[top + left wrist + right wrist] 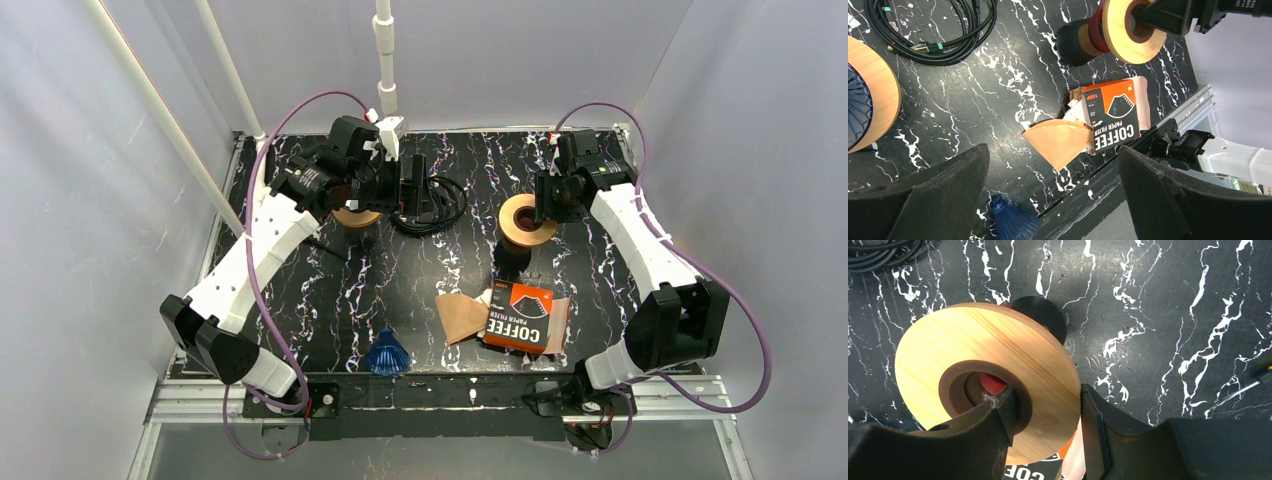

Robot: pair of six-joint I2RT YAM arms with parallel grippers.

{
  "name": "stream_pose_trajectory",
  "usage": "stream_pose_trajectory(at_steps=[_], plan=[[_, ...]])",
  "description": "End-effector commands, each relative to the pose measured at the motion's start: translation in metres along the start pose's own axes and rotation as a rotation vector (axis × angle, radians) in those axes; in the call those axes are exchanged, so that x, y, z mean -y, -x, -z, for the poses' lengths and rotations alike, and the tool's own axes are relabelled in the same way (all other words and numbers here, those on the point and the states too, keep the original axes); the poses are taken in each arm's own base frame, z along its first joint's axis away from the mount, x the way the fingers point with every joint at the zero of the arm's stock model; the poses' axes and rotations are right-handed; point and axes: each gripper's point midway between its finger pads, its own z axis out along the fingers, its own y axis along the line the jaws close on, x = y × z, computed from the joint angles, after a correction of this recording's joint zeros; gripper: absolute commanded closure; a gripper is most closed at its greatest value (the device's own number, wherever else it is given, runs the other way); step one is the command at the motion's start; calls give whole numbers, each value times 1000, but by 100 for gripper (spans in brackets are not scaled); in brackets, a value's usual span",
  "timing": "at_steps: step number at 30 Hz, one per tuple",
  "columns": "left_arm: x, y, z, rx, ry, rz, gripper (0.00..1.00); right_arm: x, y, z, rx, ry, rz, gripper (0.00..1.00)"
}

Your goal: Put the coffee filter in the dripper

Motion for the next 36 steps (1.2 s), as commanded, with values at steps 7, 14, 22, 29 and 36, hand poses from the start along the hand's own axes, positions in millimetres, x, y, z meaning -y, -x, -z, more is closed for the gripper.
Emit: stream_pose_trajectory(at_steps=[7, 14, 22, 29, 36], plan=[[1, 4, 10, 20, 15, -25, 2, -17, 12, -7, 25, 86, -31, 62], [1, 3, 11, 20, 15, -20, 2, -18, 7, -15, 1, 91, -46, 62], [2, 3, 10, 17, 13, -24, 2, -13, 3, -22, -14, 61, -49, 61], [2, 3, 10, 18, 11, -26, 2, -6, -1, -27, -30, 23, -50, 59], [2, 3, 10, 15, 10, -28, 2, -4, -5, -30, -43, 15, -51, 57]])
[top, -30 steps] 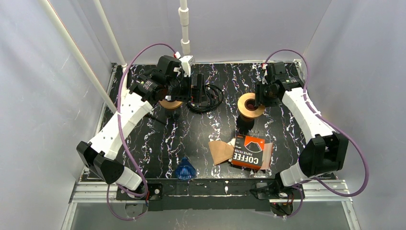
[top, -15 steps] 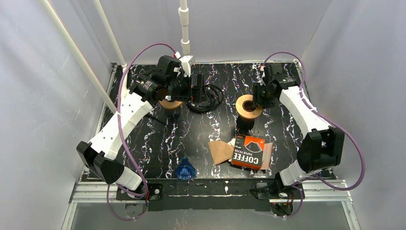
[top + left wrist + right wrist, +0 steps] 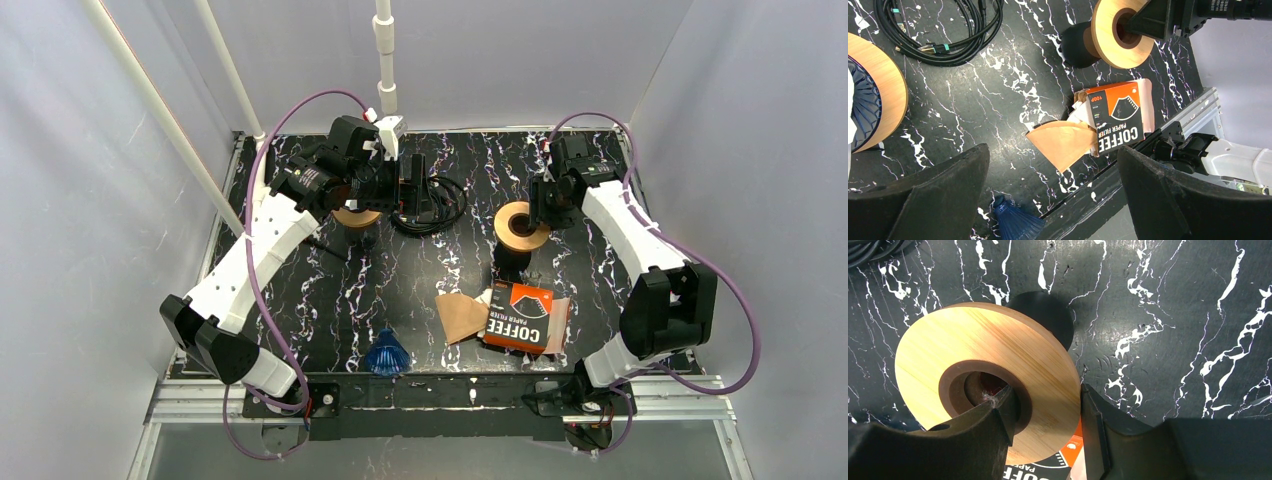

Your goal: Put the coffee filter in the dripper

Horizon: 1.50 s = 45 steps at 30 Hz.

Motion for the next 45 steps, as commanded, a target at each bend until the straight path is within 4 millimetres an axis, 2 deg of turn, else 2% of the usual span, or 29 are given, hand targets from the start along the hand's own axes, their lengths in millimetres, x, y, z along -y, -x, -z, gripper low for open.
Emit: stream_pose_trajectory(at_steps=[1, 7, 14, 23, 30, 37, 42, 45], plan=[[5, 2, 11, 13, -8, -21, 2, 1, 5, -4, 19, -8, -9, 55], [5, 3, 12, 14, -8, -24, 2, 1, 5, -3, 19, -8, -12, 49], [5, 2, 12, 13, -7, -22, 2, 6, 9, 3, 27, -41, -20, 30], [6, 2, 12, 11, -12, -21, 2, 4, 29, 21, 83, -49, -26, 14], [4, -4, 11, -4, -19, -32, 2, -3, 55, 41, 153, -28, -29, 10], [-14, -17, 22, 13, 23, -192, 2, -21, 70, 55, 216, 63, -8, 9], [-19, -38, 31, 18, -16, -331, 2, -38, 73, 60, 246, 153, 8, 9], [-19, -59, 35, 17, -79, -431, 2, -47, 72, 60, 249, 186, 21, 9]])
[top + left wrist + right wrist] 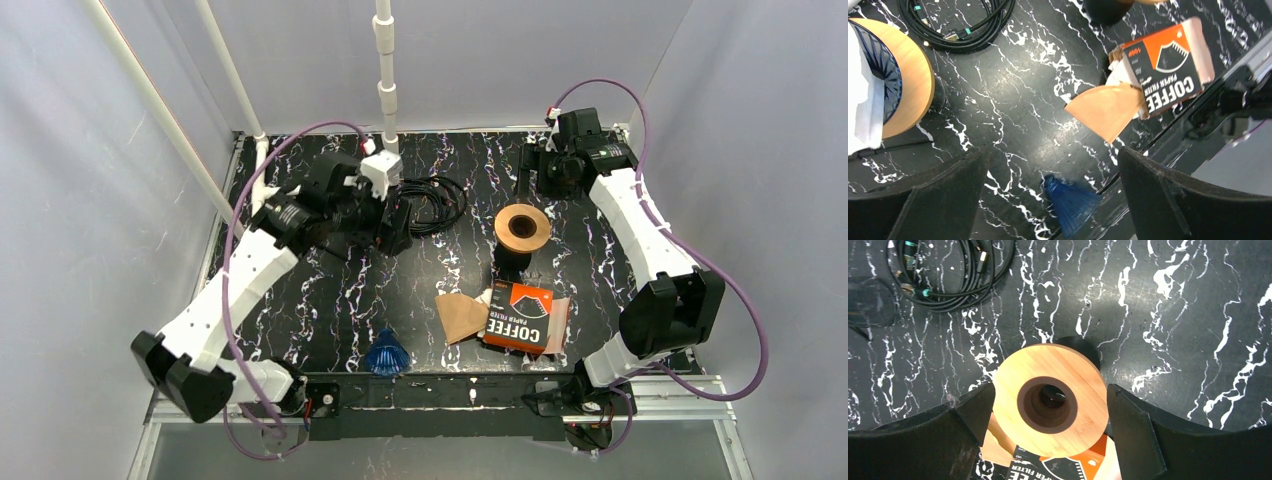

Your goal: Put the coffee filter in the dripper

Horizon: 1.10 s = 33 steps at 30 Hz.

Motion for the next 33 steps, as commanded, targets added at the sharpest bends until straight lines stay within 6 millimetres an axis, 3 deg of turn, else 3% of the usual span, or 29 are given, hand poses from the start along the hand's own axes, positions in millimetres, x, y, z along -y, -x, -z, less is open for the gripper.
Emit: stream_pose_trajectory(at_steps=[1, 11, 20, 33], plan=[[9, -21, 20, 60, -88, -210, 2, -26, 15, 15, 86, 101, 24, 9], [16, -95, 22, 63, -226, -422, 2, -56, 6, 10, 81, 164, 42, 8], [26, -156, 14, -107, -400, -480, 2, -61, -1, 6, 65, 162, 43, 8], [37, -205, 6, -328, -485, -612, 2, -57, -9, 2, 46, 144, 16, 8]])
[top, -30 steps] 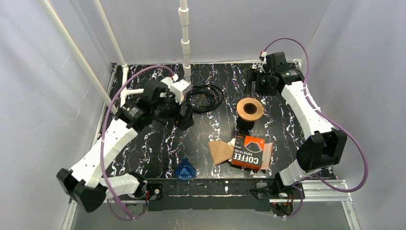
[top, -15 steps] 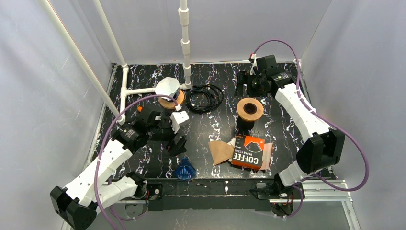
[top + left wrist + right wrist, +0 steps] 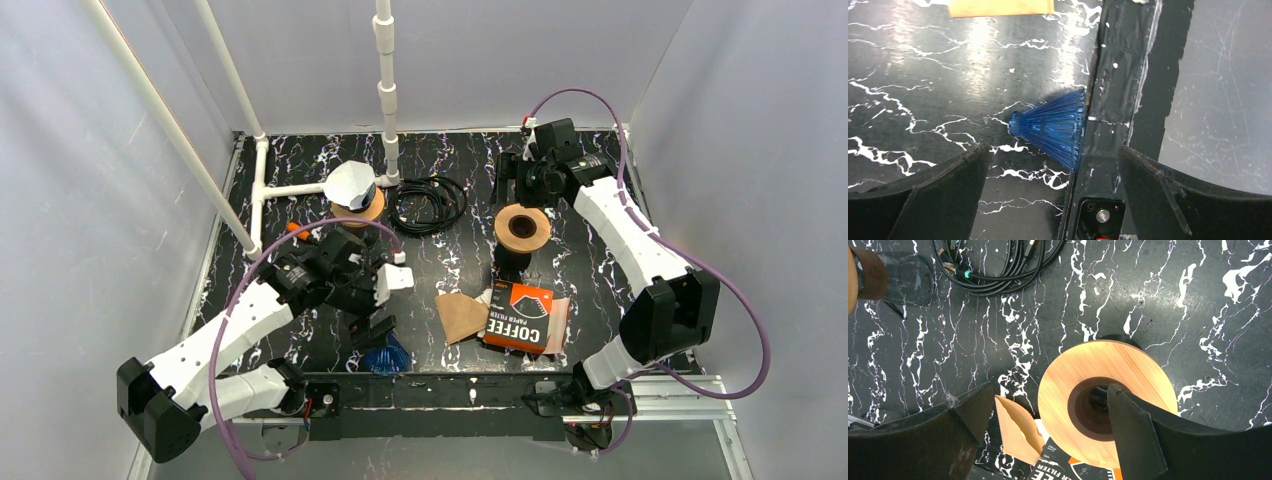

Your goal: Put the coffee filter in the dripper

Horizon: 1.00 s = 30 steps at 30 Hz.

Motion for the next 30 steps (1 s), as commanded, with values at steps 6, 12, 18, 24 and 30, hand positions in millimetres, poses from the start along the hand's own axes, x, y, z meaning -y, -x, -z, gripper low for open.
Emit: stream_pose_trajectory(at_steps=[6, 12, 18, 24, 30], plan=[[12, -39, -28, -237, 1, -45, 2, -6, 10, 11, 61, 9, -19, 9], [-6, -56, -40, -333, 133, -43, 2, -6, 11, 11, 62, 8, -19, 9], [-24, -57, -53, -362, 222, -3, 2, -9, 15, 12, 75, 19, -17, 9], [-27, -55, -66, -366, 227, 40, 11, -9, 15, 12, 75, 20, -16, 9], [-29, -54, -69, -356, 228, 39, 33, -10, 16, 14, 86, 27, -12, 9]])
